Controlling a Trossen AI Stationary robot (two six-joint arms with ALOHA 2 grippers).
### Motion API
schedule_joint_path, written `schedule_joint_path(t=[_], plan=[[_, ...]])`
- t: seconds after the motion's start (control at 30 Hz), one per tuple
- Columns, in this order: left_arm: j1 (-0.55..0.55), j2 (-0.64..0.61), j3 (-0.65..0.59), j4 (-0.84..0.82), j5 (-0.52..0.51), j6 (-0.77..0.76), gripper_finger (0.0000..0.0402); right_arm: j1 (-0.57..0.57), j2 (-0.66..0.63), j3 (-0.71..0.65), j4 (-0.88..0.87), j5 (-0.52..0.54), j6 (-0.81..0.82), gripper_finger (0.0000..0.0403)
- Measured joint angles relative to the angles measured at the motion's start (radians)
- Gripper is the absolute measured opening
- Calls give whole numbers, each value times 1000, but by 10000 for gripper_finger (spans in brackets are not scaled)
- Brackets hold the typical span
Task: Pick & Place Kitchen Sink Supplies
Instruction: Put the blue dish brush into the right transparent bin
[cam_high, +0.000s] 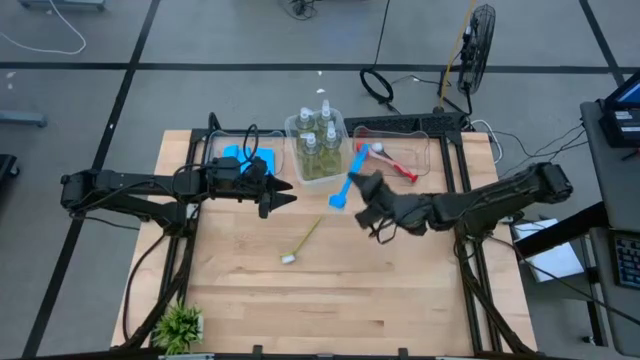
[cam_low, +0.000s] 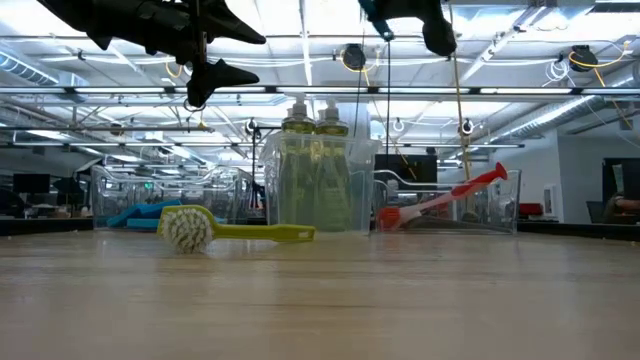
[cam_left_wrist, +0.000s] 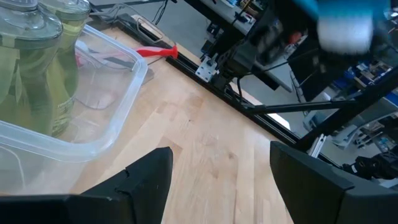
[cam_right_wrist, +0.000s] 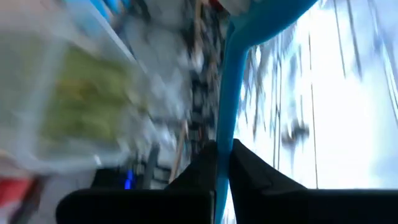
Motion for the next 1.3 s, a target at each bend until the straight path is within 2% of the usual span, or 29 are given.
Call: schedule_joint_path(t=[0.2, 0.63, 0.8, 1.13, 1.3], plan=[[0, 0, 0, 0, 0, 0, 269, -99, -22, 0, 149, 204, -67, 8], [0, 0, 0, 0, 0, 0, 269, -337, -47, 0, 154, 218, -26, 8], [0, 0, 0, 0, 0, -1, 269, -384, -59, 0, 151, 145, -33, 8], [0, 0, 0, 4, -7, -3, 269, -455, -133, 1, 147, -71, -38, 8], [0, 0, 0, 4, -64, -3, 269, -523, -187, 1, 89, -225, 117, 8]])
